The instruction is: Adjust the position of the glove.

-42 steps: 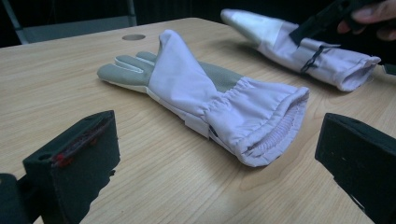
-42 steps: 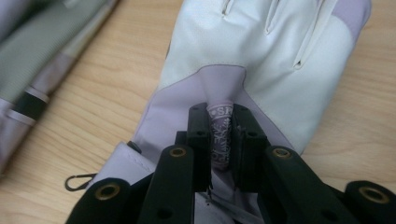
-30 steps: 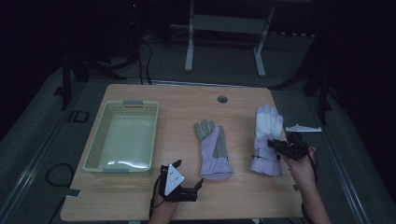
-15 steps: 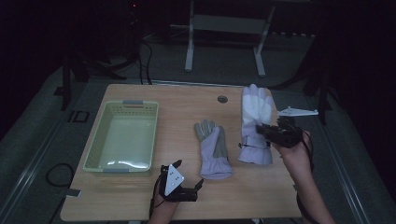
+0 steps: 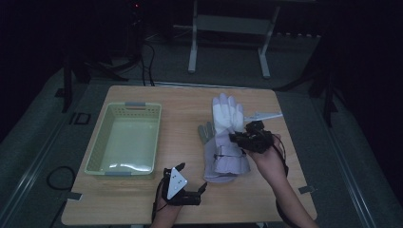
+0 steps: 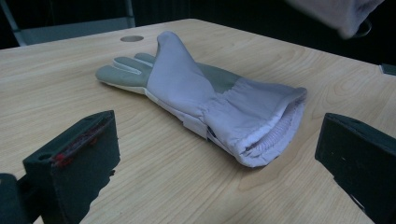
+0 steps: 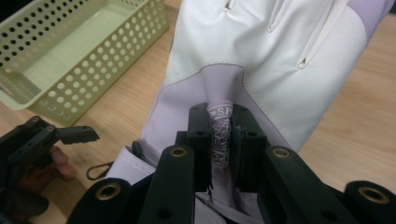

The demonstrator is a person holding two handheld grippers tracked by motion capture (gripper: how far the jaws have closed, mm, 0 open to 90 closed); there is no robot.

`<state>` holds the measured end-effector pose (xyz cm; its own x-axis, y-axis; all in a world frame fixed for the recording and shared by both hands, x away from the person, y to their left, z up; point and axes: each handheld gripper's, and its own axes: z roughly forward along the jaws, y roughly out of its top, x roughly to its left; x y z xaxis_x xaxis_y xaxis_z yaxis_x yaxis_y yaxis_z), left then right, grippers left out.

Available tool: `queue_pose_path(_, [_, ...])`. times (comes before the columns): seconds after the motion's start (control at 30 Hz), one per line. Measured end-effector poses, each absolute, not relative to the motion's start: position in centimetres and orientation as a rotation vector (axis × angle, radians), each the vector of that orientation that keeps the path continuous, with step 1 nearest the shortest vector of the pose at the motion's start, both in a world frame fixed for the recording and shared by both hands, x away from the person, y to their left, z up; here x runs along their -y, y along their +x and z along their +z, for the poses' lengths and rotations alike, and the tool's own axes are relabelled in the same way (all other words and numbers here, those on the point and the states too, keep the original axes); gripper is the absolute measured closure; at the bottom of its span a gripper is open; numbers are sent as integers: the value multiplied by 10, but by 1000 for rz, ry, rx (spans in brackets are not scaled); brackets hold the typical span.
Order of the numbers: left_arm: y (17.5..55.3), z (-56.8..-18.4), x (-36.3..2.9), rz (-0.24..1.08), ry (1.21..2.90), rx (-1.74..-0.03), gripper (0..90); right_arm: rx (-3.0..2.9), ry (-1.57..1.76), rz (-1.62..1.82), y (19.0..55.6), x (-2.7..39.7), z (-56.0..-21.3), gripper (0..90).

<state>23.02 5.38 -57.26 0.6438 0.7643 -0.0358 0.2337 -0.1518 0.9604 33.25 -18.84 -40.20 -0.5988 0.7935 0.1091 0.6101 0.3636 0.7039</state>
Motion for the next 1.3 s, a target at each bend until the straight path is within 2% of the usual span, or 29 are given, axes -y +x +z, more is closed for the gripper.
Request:
queue_pose_path(0.43, [230,-573,-54,556,1700,-823,0,-2458,1363,913,358,163,-458,796])
queue_pose_path(0.8, [231,-573,-54,544,1700,-824,0,-2479,1349,768,368,154,-485,785])
queue_pose_path(1.03, [231,-573,-55,544,1699,-826,0,-2468,1367,753,367,163,-487,783])
queue_pose_path(1.2, [231,-573,-55,539,1700,-829,0,-2496,1374,786,369,165,-489,711])
queue_pose_path(1.3, [231,-573,-54,554,1699,-835,0,-2486,1339,827,368,166,-487,626])
